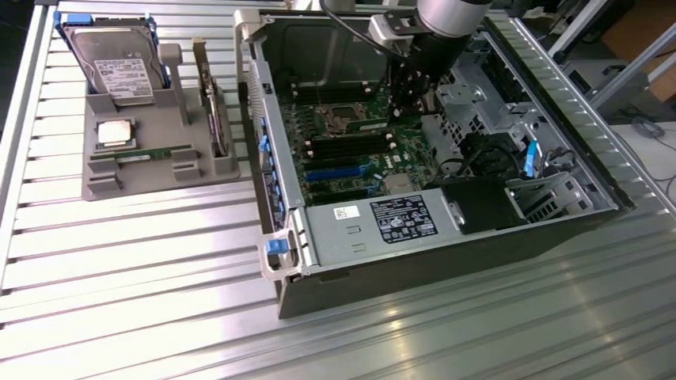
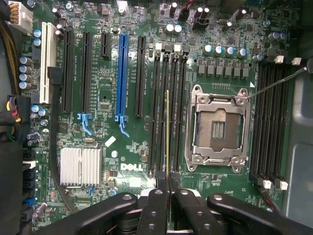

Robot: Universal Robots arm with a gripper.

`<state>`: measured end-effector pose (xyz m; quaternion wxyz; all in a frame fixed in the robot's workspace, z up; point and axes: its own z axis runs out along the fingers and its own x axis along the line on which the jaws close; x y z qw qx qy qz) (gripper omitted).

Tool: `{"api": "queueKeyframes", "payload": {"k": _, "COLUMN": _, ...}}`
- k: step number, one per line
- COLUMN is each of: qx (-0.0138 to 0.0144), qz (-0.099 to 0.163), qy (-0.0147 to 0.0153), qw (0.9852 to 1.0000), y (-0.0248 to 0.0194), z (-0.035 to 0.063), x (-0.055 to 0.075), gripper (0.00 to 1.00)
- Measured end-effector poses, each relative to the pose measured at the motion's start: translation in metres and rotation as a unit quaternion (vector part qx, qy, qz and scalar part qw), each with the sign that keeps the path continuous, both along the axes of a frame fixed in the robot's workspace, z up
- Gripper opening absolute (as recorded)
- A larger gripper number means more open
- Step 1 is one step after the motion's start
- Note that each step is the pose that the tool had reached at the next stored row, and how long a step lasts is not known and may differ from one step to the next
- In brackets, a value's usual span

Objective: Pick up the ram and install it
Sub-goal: 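Insert the ram into the slot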

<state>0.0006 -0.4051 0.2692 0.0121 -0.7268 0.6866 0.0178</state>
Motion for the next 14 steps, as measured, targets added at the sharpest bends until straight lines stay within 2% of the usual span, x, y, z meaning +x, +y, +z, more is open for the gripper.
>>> {"api": "queueKeyframes", "payload": {"k": 4, "qx": -0.0001, "qz": 0.000, "qy": 0.0000, "qw": 1.0000, "y": -0.0002, "z": -0.0027, "x": -0.0041, "gripper": 0.12}}
{"api": "queueKeyframes", "payload": {"k": 7, "qx": -0.0014, "qz": -0.001, "qy": 0.0000, "qw": 1.0000, "y": -0.0012, "z": -0.0048, "x": -0.0083, "gripper": 0.12}}
{"api": "queueKeyframes", "payload": {"k": 11, "qx": -0.0068, "qz": -0.006, "qy": -0.0001, "qw": 1.0000, "y": -0.0012, "z": -0.0079, "x": -0.0098, "gripper": 0.12}}
{"api": "queueKeyframes", "payload": {"k": 14, "qx": -0.0133, "qz": -0.013, "qy": 0.0000, "qw": 0.9998, "y": -0.0012, "z": -0.0106, "x": -0.0103, "gripper": 0.12}}
